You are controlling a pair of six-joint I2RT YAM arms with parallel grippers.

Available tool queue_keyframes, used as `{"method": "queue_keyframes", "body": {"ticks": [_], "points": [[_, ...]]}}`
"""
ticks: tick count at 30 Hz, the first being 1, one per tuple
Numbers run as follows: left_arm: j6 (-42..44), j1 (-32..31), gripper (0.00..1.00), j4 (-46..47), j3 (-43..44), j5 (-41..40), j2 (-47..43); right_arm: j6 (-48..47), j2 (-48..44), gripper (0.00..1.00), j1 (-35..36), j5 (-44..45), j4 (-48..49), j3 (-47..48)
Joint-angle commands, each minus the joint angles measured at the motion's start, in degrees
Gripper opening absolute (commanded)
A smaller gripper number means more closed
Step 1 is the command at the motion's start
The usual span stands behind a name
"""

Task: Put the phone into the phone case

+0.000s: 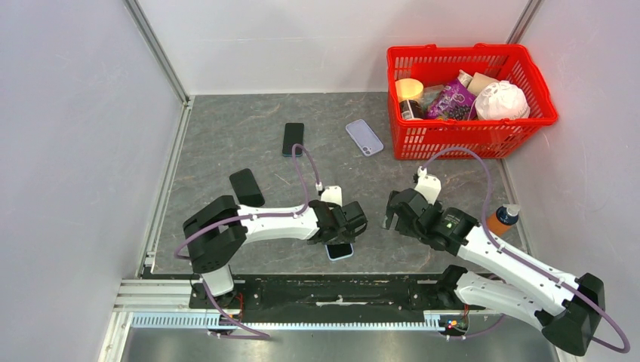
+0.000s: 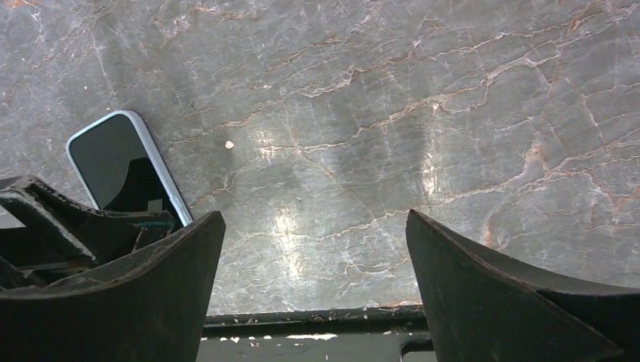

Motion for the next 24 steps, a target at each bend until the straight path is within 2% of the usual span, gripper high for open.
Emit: {"method": "queue_keyframes", "body": {"ticks": [1,9,12,16,24], "points": [[-0.8,-0.9,0.93,-0.4,2.6,-2.7,2.3,-0.6,-0.3,0.97,-0.2,1.2,-0.5,1.4],[-0.9,-1.6,0.93,5.5,0.7,-1.5,1.6,-1.1,-0.6,0.97,-0.2,1.0,0.0,1.1],[-1.6,-1.6,0.93,4.0,1.3,-2.4,1.7,-1.3,-0.4,0.97,-0.2,0.3,0.4,0.8],[-3.1,-1.7,0.93,8.5,-2.1,-1.9,-1.1,-1.6,0.0,0.97,-0.2,-0.1,0.9,0.8],[-3.9,-1.6,0.94,8.9,-3.0,-3.8,-3.0,-1.9,0.4,0.97,-0.2,-0.4,1.2,0.5]]}}
